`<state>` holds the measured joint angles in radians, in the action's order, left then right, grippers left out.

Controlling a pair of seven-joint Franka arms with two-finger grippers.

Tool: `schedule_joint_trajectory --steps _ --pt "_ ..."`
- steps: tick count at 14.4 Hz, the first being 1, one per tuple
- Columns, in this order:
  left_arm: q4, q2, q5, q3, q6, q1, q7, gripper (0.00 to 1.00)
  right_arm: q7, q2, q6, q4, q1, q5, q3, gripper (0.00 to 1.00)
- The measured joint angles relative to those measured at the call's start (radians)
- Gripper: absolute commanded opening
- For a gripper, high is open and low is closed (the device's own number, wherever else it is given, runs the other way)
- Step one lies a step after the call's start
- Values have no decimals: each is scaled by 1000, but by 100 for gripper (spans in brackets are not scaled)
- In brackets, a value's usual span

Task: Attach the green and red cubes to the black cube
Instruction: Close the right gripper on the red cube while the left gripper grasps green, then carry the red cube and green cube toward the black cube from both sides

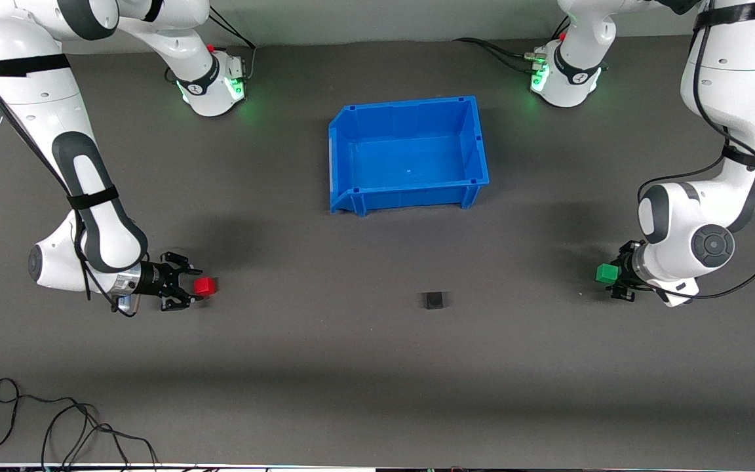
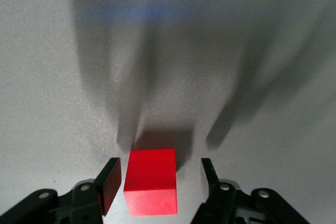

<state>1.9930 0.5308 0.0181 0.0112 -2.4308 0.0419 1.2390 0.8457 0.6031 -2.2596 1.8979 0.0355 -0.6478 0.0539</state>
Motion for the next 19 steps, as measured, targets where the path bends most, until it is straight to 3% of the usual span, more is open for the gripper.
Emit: schedule_joint_trajectory --steps 4,5,9,13,19 --pt "0 8 0 0 -4 0 0 5 -1 0 0 -7 0 0 0 24" --pt "0 8 0 0 -5 0 0 0 -1 0 0 -13 0 0 0 20" --pt "-14 4 0 -4 1 -4 0 0 -1 -2 68 -86 0 -2 -1 20" --pt "-100 -28 -1 -4 154 -4 15 0 62 -5 110 -190 -19 -10 -10 20" --pt "-150 -42 -2 -14 201 -10 89 0 378 39 112 -351 -189 -11 -13 20"
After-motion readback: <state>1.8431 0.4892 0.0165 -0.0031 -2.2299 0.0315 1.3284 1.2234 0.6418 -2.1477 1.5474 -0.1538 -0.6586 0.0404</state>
